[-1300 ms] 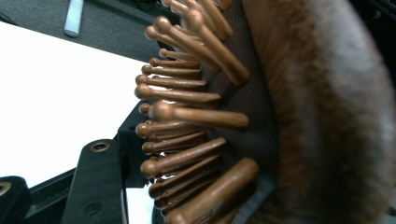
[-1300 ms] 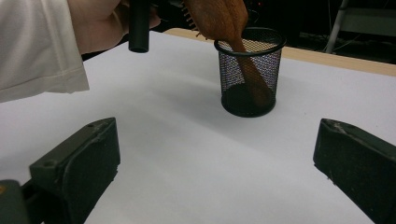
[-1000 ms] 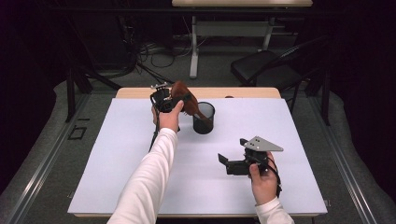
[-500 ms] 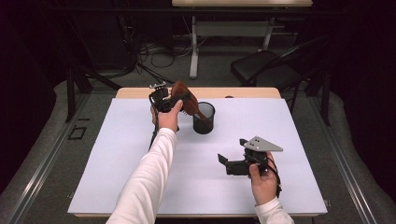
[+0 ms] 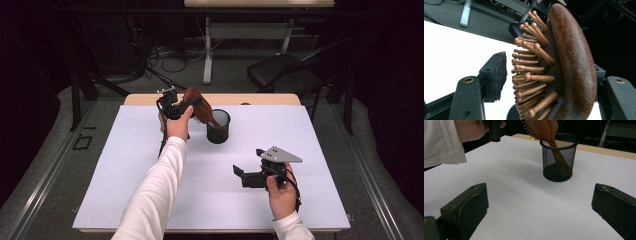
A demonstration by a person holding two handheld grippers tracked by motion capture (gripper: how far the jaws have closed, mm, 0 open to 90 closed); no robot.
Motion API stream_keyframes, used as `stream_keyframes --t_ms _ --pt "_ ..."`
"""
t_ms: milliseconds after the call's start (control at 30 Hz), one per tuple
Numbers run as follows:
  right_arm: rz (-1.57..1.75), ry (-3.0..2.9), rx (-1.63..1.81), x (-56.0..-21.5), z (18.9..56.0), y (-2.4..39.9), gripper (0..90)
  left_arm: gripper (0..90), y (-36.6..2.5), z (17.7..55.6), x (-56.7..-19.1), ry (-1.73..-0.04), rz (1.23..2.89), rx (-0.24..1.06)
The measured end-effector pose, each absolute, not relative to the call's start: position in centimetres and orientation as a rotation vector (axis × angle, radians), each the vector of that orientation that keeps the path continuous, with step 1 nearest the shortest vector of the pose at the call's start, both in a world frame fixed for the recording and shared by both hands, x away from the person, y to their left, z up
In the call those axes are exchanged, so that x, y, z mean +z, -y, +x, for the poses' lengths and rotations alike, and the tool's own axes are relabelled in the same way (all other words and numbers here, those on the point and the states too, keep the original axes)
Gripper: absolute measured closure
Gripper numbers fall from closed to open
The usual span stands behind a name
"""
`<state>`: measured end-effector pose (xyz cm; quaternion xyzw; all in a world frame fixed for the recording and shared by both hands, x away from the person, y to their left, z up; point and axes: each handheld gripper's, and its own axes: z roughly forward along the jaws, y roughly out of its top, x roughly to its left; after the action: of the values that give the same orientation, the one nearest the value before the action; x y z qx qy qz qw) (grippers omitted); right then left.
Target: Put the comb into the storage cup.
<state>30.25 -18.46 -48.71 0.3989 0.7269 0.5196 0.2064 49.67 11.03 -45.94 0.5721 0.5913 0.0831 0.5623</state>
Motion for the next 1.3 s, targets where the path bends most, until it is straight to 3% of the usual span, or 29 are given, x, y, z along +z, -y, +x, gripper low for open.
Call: stream_keyframes --t_ms 1300 --pt "1.102 -2.047 1.43 -48.9 30.2 18.0 2.6 33.6 -14.5 48.3 -43.2 -1.334 1.276 0.26"
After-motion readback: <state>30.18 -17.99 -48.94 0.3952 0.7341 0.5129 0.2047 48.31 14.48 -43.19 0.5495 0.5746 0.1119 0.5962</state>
